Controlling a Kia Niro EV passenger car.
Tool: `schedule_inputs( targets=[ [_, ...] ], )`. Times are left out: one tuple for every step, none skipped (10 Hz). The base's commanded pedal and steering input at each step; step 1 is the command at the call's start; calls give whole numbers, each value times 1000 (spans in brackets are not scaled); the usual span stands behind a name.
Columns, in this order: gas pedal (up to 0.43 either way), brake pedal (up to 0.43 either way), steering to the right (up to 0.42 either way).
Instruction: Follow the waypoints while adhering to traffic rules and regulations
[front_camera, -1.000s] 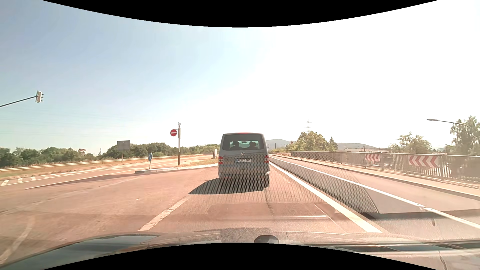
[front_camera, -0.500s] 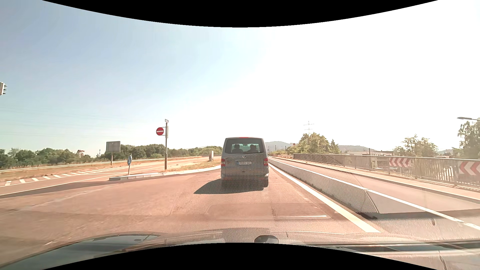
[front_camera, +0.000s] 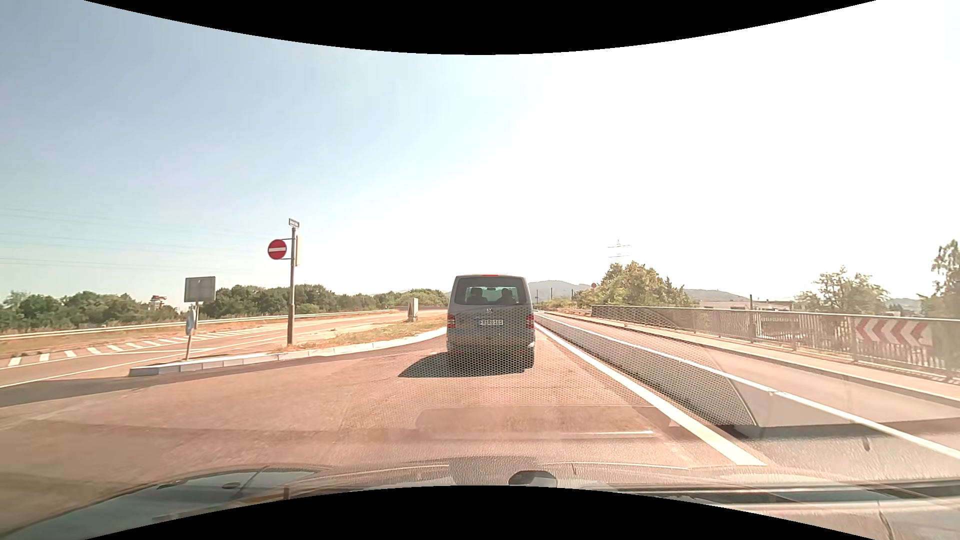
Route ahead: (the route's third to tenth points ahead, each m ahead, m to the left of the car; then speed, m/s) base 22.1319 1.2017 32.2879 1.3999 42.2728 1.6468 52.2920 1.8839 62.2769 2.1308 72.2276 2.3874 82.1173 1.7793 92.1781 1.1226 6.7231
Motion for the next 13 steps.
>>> schedule_inputs(
  targets=[
    [287, 0, 3],
    [287, 0, 3],
    [287, 0, 2],
    [287, 0, 2],
    [287, 0, 3],
    [287, 0, 2],
    [287, 0, 0],
    [287, 0, 0],
    [287, 0, 1],
    [287, 0, 1],
    [287, 0, -1],
    [287, 0, -1],
    [287, 0, 0]
  ],
)
